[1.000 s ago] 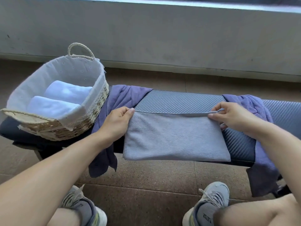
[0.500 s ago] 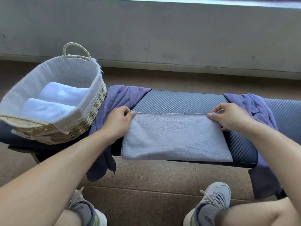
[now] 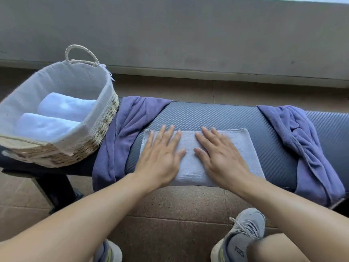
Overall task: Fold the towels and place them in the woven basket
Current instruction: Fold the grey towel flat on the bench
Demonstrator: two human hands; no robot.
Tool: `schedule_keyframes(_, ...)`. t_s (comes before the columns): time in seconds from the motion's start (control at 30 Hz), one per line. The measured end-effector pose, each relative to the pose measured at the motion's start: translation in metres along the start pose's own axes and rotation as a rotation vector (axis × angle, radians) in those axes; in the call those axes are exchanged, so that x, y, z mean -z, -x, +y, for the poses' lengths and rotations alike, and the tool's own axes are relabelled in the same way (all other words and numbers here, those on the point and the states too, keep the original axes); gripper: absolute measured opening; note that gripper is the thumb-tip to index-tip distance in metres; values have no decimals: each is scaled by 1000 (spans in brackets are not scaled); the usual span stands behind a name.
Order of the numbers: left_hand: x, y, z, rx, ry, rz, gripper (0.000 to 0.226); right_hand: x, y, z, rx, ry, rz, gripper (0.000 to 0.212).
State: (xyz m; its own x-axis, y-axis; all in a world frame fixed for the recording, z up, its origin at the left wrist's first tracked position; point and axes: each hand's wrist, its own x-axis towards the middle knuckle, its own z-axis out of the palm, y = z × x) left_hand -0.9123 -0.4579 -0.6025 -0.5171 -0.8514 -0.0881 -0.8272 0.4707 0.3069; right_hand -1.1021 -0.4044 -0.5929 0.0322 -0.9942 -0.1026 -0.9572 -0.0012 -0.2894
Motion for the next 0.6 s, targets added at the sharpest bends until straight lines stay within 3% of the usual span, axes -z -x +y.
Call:
schedule_keyframes(0.2, 3, -16, -18, -5, -36, -56, 69, -1, 2, 20, 64, 136, -88, 84)
schedule_keyframes(0.37, 10, -24, -30, -36, 146, 25, 66, 20, -4, 25, 77, 52, -257, 106)
schedule_keyframes(0.5, 29, -28, -38, -48, 48, 96, 60, 52, -21, 44, -123, 89, -107, 74)
schedule_keyframes(0.6, 43, -34, -42, 42, -61, 18, 62, 65, -31, 58, -216, 109, -157, 66)
